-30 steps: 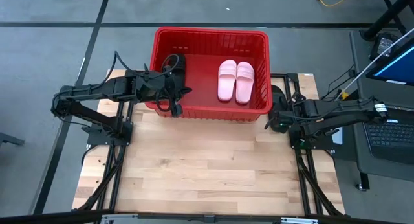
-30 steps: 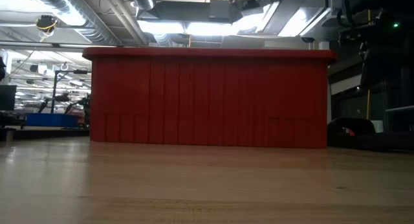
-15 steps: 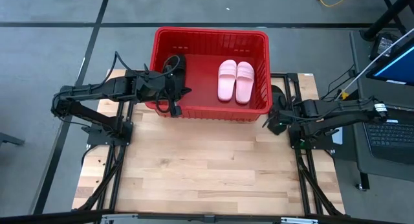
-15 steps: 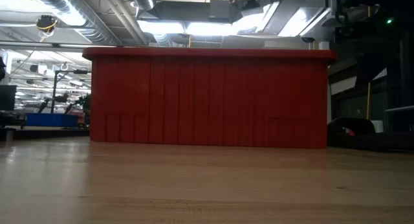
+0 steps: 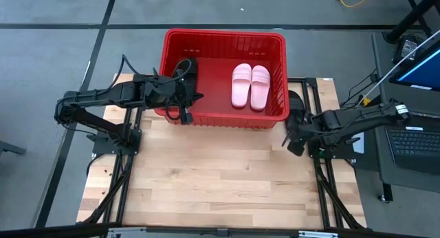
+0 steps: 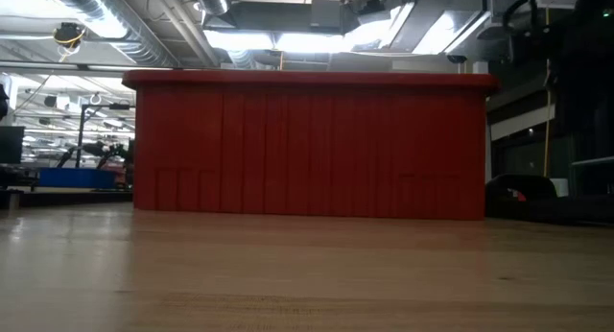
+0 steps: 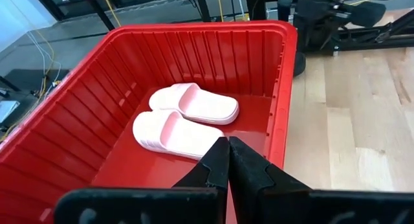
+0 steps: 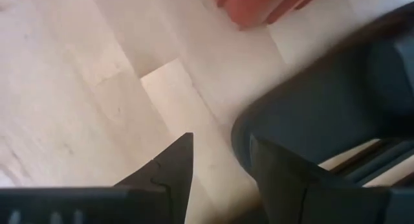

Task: Pick and place slides into bin
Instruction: Put the black slide into the bin

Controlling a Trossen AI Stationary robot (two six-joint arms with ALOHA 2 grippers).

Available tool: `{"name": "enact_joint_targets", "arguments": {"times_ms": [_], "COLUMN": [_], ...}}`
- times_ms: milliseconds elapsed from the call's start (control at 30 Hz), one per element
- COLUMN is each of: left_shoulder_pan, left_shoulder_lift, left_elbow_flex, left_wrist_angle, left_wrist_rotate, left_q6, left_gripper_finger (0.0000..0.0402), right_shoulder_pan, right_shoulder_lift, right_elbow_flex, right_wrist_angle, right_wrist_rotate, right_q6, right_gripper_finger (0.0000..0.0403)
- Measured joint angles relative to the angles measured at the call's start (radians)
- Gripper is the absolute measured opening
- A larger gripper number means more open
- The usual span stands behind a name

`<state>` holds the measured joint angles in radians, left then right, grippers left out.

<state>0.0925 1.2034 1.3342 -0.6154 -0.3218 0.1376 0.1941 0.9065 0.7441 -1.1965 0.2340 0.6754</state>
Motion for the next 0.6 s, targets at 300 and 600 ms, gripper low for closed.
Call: {"name": "enact_joint_targets", "arguments": {"times_ms": [300,600], "left_shoulder_pan": [0.0,0.0], "left_shoulder_lift": [0.0,0.0], "left_elbow_flex": [0.0,0.0], "left_wrist_angle": [-0.04,-0.04], "left_wrist_rotate": [0.0,0.0], "left_q6": [-0.042,-0.046], "left_gripper_finger": [0.0001,0.0001], "right_shoulder_pan": [0.092,0.093], "right_shoulder_lift": [0.001,0.027], "right_elbow_flex": [-0.1,-0.13], "right_wrist_angle": [0.045,0.096], "right_wrist_rotate": [0.028,0.038], "right_q6": [0.029,0.084], "right_gripper_finger": [0.0154,0.0154]}}
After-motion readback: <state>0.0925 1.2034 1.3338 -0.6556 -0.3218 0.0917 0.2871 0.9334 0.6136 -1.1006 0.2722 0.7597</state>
